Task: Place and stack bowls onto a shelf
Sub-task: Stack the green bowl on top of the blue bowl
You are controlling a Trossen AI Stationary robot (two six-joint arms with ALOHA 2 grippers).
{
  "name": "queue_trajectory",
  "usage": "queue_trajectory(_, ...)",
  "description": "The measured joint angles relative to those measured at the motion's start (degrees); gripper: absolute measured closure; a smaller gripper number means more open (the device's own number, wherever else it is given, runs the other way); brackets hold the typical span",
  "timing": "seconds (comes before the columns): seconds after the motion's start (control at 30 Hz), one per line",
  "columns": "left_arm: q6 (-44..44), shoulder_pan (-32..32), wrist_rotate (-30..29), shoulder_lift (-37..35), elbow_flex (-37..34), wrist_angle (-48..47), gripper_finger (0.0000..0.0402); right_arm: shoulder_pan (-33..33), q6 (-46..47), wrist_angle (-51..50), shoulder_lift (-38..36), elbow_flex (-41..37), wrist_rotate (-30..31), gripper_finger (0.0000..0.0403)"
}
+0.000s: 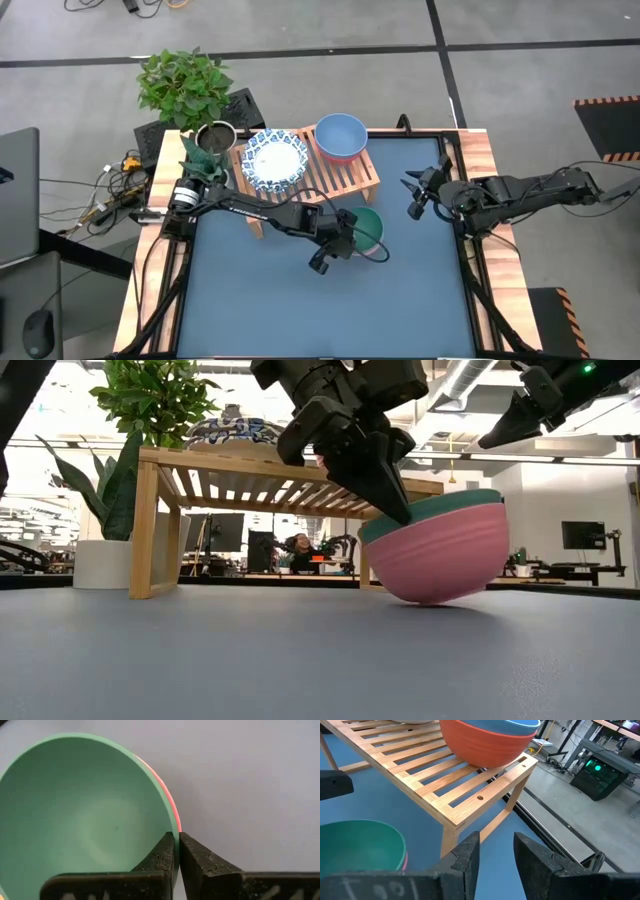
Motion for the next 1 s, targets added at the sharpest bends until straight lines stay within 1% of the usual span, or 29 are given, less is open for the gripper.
queue_trajectory(0.23, -1.7, -1.6, 0.4, 0.0, 3.7, -2.5, 0.0400, 0.0, 0.3, 0.0, 0.0, 0.0, 0.0, 0.0258)
queue_trajectory(0.43, -2.6, -3.4, 0.1, 0.0, 9.5, -9.9, 0.0401, 0.0, 0.9, 0.0, 0.0, 0.0, 0.0, 0.0258)
queue_trajectory(0.53, -2.7, -4.2, -2.3, 0.0, 12.7, -14.5, 0.0401, 0.0, 0.9, 0.0, 0.0, 0.0, 0.0, 0.0258)
queue_trajectory(0.6, -2.6, -4.6, -4.2, 0.0, 15.6, -17.3, 0.0401, 0.0, 1.0, 0.0, 0.0, 0.0, 0.0, 0.0258)
queue_trajectory(0.83, -0.8, -5.2, -5.4, 0.0, 28.9, -27.5, 0.0401, 0.0, 1.0, 0.0, 0.0, 0.0, 0.1, 0.0258)
queue_trajectory(0.93, 0.2, -5.3, -10.0, 0.0, 35.8, -33.4, 0.0401, 0.0, 1.0, 0.0, 0.0, 0.0, 0.0, 0.0258)
queue_trajectory(1.0, 0.8, -5.0, -15.2, -0.1, 40.5, -36.9, 0.0401, 0.0, 1.0, -0.1, 0.0, 0.0, 0.0, 0.0258)
